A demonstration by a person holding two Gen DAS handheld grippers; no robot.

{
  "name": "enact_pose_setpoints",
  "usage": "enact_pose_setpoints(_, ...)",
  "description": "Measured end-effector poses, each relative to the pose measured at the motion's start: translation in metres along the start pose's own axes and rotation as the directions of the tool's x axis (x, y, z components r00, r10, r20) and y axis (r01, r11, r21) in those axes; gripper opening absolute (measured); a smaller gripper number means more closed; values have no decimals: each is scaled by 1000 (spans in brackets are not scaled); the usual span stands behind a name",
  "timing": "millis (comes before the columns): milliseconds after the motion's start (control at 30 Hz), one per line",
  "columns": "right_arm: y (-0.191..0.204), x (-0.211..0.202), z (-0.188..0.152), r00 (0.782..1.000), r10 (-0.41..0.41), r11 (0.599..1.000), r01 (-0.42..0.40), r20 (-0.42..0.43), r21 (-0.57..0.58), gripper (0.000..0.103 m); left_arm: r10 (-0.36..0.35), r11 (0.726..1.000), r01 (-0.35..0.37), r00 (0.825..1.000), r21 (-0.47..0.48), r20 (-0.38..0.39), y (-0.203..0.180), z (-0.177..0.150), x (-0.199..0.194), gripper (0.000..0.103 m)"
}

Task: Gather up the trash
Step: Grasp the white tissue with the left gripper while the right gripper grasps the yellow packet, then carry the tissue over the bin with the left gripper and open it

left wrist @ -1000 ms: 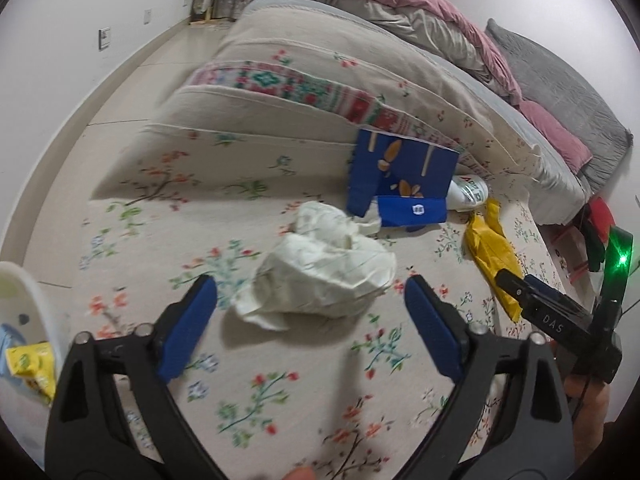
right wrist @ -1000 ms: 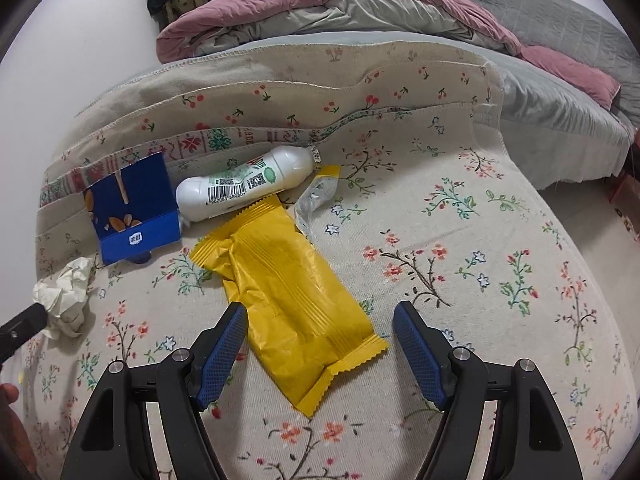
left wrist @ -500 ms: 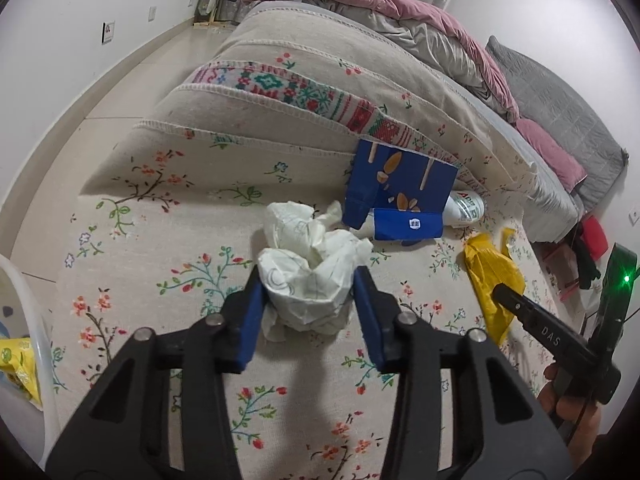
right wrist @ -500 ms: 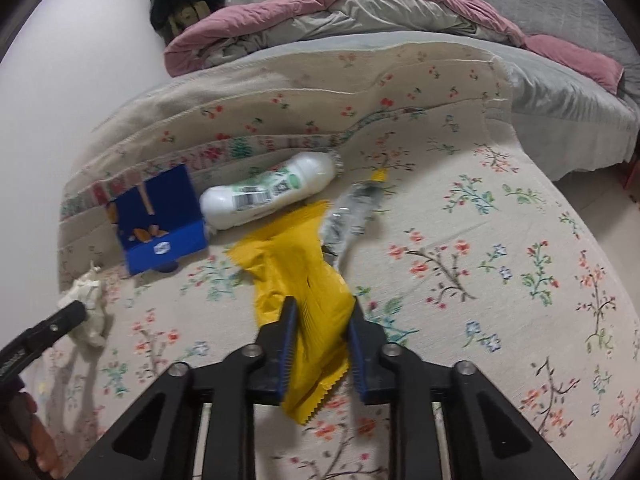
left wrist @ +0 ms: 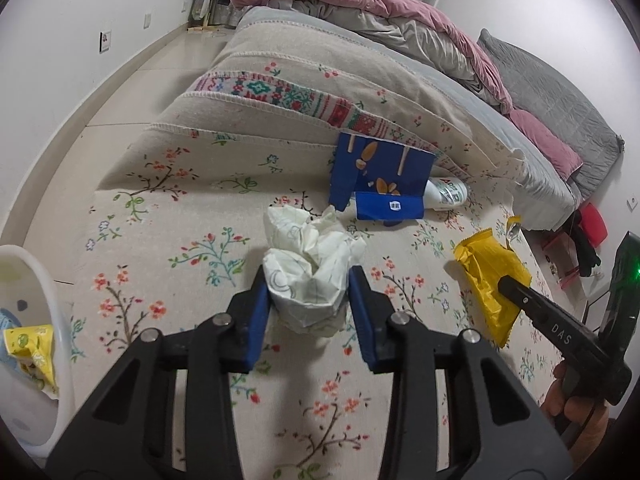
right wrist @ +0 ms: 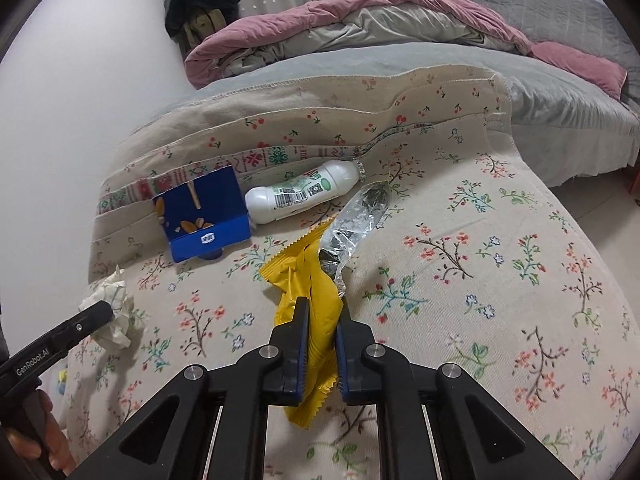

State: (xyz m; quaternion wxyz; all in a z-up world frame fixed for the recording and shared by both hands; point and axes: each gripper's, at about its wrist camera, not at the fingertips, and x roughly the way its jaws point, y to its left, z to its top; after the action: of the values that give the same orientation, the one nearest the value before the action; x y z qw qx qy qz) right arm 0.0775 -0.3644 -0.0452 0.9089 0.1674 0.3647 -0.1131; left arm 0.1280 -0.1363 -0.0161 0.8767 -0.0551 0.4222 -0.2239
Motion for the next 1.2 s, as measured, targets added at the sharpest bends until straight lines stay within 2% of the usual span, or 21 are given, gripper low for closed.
enact_pose_setpoints(633, 30, -31, -14, 1000, 21, 997, -21, 4, -77, 12, 52, 998, -52, 998, 24, 19, 12, -16, -40, 40)
enact_pose_setpoints(1200, 75, -39, -22, 998, 69, 985, -69, -4, -158, 12, 117, 993, -117, 992, -12, 45, 53, -28, -75, 40)
